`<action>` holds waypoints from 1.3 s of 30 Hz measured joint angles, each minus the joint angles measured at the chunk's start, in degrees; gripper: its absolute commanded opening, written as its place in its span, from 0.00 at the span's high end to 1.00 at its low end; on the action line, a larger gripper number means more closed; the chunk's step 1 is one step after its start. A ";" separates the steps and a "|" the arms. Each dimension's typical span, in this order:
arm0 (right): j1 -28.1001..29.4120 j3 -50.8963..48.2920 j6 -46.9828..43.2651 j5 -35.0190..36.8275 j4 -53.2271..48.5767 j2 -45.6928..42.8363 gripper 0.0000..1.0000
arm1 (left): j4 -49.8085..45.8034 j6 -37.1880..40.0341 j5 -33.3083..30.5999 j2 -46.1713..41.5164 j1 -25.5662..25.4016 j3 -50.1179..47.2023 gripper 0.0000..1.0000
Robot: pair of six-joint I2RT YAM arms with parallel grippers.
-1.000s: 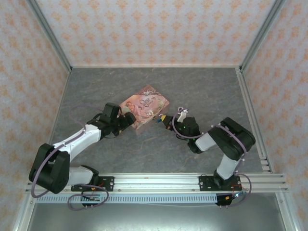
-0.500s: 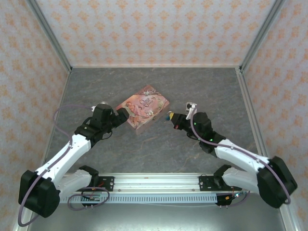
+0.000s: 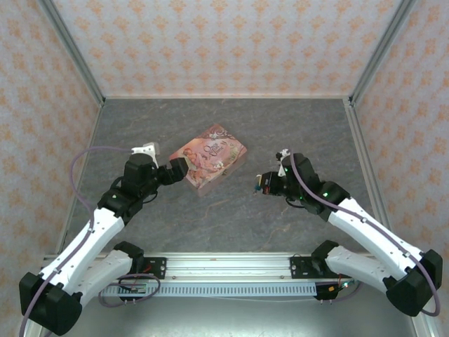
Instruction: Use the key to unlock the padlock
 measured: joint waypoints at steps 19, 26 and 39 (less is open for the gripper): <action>4.11 2.69 7.28 1.16 -15.54 18.08 1.00 | 0.11 5.27 0.00 -0.50 0.00 -0.02 0.00; 4.13 4.87 7.50 1.77 -15.23 25.31 1.00 | 0.09 6.36 -0.02 -1.11 0.00 -0.20 0.00; 4.22 8.94 7.39 1.29 -12.31 35.98 1.00 | 0.09 6.78 -0.17 -1.25 0.00 -0.57 0.00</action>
